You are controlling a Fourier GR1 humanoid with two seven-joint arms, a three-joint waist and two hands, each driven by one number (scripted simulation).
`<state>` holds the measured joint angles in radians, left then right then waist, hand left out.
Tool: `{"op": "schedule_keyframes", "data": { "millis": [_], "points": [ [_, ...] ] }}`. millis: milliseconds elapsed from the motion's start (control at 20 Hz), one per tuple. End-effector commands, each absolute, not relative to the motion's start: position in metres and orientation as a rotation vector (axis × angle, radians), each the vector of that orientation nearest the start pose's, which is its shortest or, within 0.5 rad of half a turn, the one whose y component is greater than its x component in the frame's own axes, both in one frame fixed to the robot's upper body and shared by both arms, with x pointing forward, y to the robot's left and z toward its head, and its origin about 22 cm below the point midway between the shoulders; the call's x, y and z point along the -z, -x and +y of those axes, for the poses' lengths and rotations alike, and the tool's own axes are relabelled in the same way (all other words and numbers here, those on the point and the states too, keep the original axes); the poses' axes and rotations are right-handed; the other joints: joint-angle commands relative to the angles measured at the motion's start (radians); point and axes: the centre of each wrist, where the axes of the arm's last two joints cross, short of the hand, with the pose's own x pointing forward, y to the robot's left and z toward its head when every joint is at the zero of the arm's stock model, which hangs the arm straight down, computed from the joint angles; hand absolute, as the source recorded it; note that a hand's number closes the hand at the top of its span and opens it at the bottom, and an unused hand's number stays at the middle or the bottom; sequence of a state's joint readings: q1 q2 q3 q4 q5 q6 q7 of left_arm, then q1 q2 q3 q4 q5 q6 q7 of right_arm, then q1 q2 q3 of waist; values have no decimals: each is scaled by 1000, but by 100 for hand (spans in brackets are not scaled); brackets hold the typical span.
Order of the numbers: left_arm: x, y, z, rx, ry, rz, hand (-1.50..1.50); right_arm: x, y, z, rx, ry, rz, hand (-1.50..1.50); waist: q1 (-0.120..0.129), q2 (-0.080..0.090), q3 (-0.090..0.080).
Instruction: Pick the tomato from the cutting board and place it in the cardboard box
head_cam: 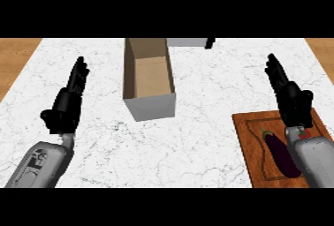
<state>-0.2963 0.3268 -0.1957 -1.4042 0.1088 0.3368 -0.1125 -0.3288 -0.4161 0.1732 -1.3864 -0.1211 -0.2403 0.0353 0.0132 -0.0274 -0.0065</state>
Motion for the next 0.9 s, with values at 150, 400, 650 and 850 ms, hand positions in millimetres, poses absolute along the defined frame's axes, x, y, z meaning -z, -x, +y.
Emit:
{"op": "schedule_keyframes", "data": {
  "millis": [150, 400, 650, 850],
  "points": [
    [-35, -287, 275, 192, -392, -1621, 0, -98, -321, -319, -61, 148, -1947, -150, -3, 24, 11],
    [-1, -260, 289, 199, -373, -1455, 0, -69, -302, -394, 54, 690, -1691, 150, -1, 30, 9],
    [-5, -259, 292, 206, -366, -1456, 0, -32, -294, -419, 224, 527, -1843, -150, -5, 31, 8],
    [-9, -253, 291, 190, -375, -1426, 0, -54, -272, -451, -157, 592, -1766, -150, -14, 29, 7]
  ]
}}
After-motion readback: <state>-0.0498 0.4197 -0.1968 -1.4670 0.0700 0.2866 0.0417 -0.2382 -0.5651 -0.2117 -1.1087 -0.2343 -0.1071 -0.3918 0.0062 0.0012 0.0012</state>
